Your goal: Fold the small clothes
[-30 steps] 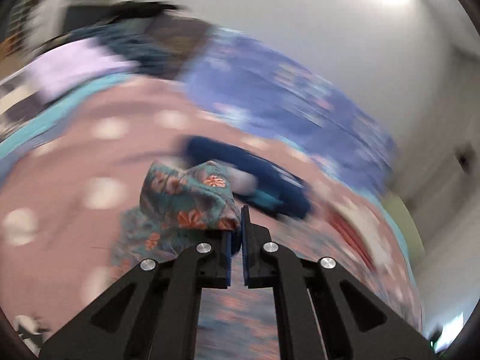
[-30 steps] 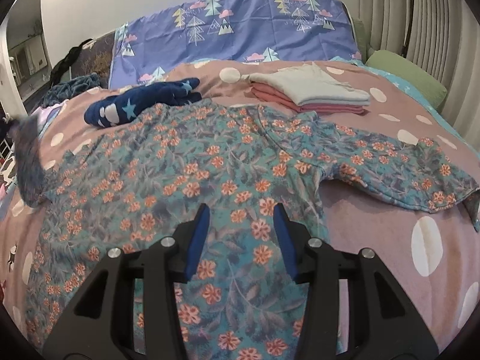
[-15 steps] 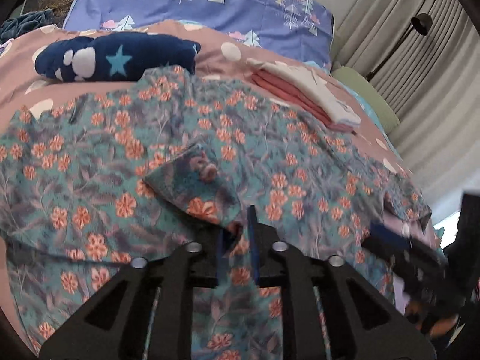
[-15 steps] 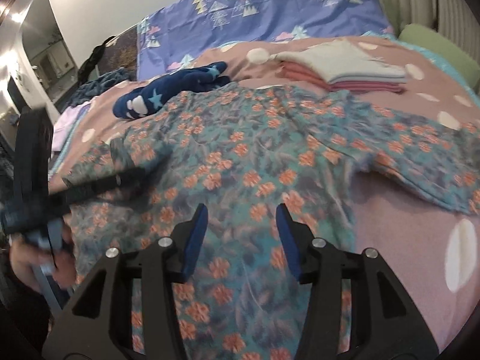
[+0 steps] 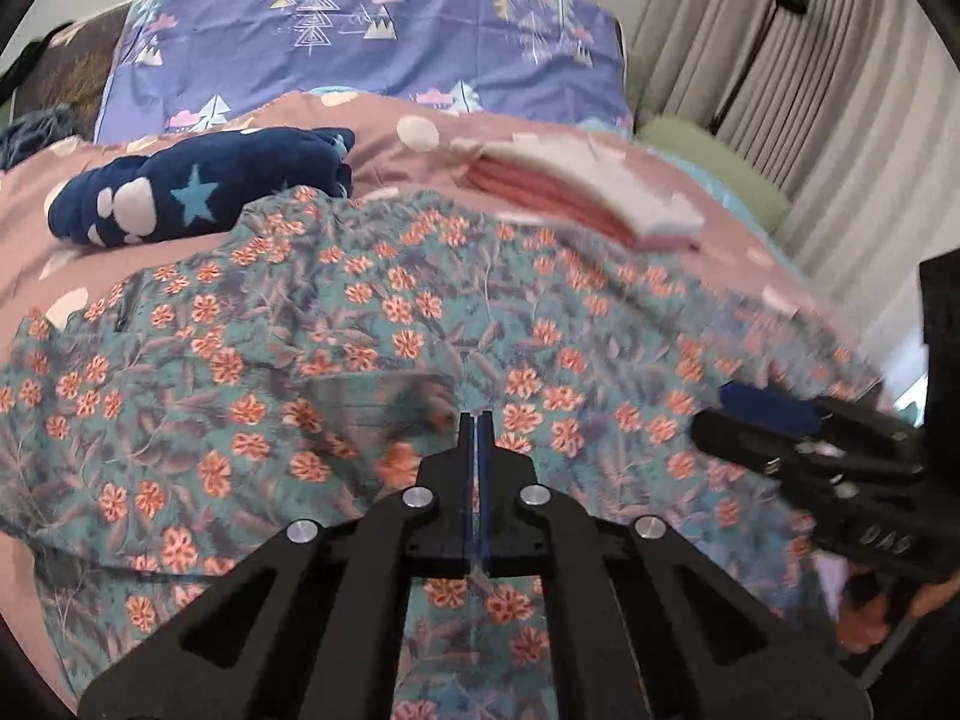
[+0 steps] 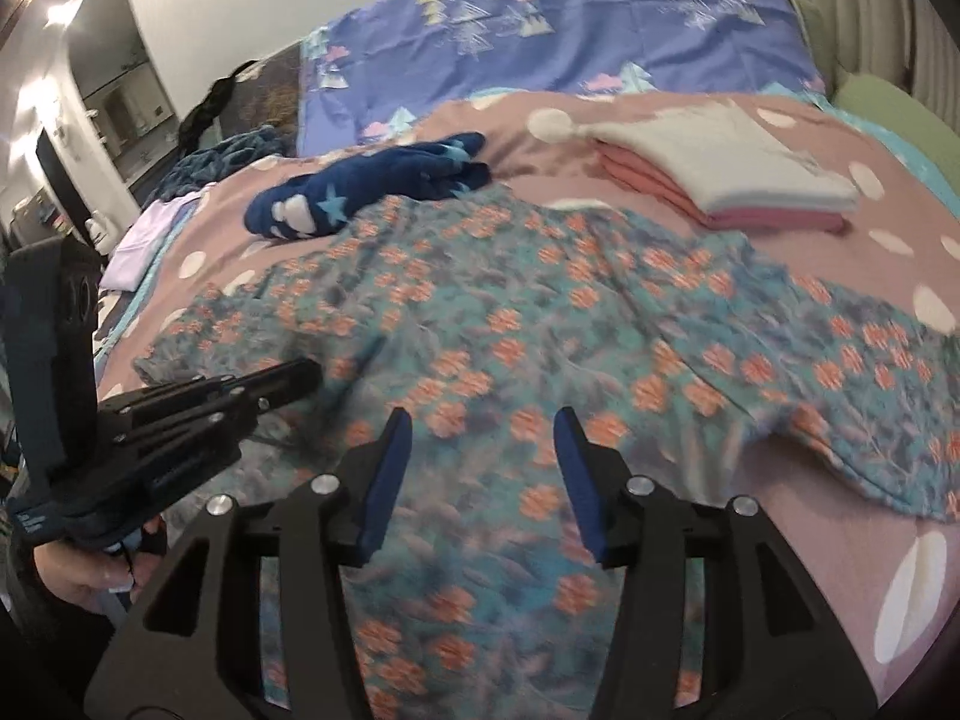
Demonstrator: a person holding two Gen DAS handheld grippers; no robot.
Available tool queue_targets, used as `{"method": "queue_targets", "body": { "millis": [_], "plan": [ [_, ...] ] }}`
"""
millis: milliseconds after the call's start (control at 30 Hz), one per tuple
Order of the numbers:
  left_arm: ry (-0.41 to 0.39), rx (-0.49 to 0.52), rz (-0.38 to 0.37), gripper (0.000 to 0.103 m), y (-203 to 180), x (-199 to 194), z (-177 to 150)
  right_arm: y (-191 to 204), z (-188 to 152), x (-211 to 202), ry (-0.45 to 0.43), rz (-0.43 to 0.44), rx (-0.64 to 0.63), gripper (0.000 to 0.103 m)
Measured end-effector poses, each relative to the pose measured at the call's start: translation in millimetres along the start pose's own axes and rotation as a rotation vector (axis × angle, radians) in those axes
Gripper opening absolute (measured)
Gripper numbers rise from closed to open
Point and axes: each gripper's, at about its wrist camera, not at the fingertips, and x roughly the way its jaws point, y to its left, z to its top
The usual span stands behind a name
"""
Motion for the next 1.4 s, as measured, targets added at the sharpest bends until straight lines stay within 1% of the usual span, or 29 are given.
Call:
{"method": "queue_targets", "body": {
  "millis": [67,200,267,333,400,433,467,500,600,633,700,733,767,800,833,867,900,933,1000,1033,1067,1100,1133,1167,1200,1233,1300,1367,1400],
  "plan": [
    [0.011,0.017,-0.017,0.001,-6,5,-5,-12,0,-1,0.015,-0.002,0.027,0.050],
    [-0.002,0.014,-0.042,0.002,-8,4,-14,-16,10,2,0.038,0.075,0.053,0.050],
    [-0.015,0.004,-0.015,0.009,-5,-1,-18,-5,18,6,0.040,0.099,0.017,0.050],
    [-0.058,-0.036,0.036,0.042,3,-13,-22,7,24,10,0.036,0.095,-0.024,0.050],
    [-0.122,-0.089,0.076,0.057,14,-28,-25,15,27,13,0.035,0.107,-0.042,0.050],
    [-0.151,-0.109,0.095,0.057,19,-35,-25,17,27,15,0.034,0.111,-0.046,0.050],
    [-0.157,-0.112,0.101,0.057,22,-37,-23,19,27,15,0.033,0.111,-0.047,0.050],
    [-0.147,-0.106,0.111,0.057,24,-35,-21,18,26,17,0.033,0.111,-0.044,0.050],
    [-0.095,-0.112,0.188,0.057,30,-23,-14,16,22,16,0.037,0.106,-0.036,0.050],
    [-0.071,-0.152,0.182,0.057,36,-19,-13,14,20,15,0.036,0.103,-0.038,0.051],
    [-0.066,-0.210,0.141,0.057,45,-17,-14,11,17,11,0.032,0.094,-0.047,0.052],
    [-0.058,-0.239,0.124,0.051,48,-13,-14,10,17,10,0.027,0.086,-0.052,0.053],
    [-0.052,-0.255,0.110,0.039,51,-11,-13,8,17,9,0.026,0.077,-0.053,0.053],
    [-0.045,-0.258,0.093,0.008,51,-8,-13,7,18,10,0.026,0.071,-0.050,0.053],
    [-0.031,-0.258,0.063,0.003,53,-5,-9,4,19,10,0.024,0.066,-0.037,0.053],
    [-0.046,-0.264,0.055,0.003,52,-6,-7,2,20,10,0.021,0.065,-0.029,0.053],
    [-0.087,-0.257,0.039,0.003,48,-13,-4,0,21,8,0.015,0.068,-0.017,0.053],
    [-0.138,-0.219,-0.001,0.003,38,-22,1,-1,22,7,0.008,0.073,-0.010,0.054],
    [-0.213,-0.111,-0.076,0.003,9,-38,8,-8,24,2,-0.010,0.079,0.009,0.056],
    [-0.240,-0.024,-0.103,0.003,-11,-44,11,-13,25,-1,-0.018,0.080,0.024,0.057],
    [-0.243,0.021,-0.130,0.003,-21,-45,10,-18,25,-2,-0.019,0.079,0.037,0.057],
    [-0.209,0.095,-0.185,0.005,-38,-40,8,-22,26,-2,-0.016,0.075,0.048,0.057],
    [-0.174,0.134,-0.195,0.008,-48,-34,5,-28,25,-3,-0.012,0.063,0.065,0.057],
    [-0.142,0.162,-0.178,0.014,-56,-26,0,-33,24,-3,-0.008,0.049,0.078,0.057],
    [-0.103,0.194,-0.136,0.033,-64,-15,-8,-37,23,-2,-0.003,0.035,0.088,0.057],
    [-0.070,0.225,-0.086,0.040,-70,-4,-17,-42,20,-1,0.008,0.025,0.098,0.057],
    [-0.010,0.251,-0.040,0.040,-74,14,-33,-46,16,2,0.028,0.025,0.102,0.057],
    [0.034,0.224,-0.046,0.040,-68,21,-39,-46,15,7,0.049,0.038,0.095,0.056],
    [0.039,0.203,-0.050,0.040,-65,22,-41,-44,17,11,0.062,0.061,0.085,0.056]
  ]
}}
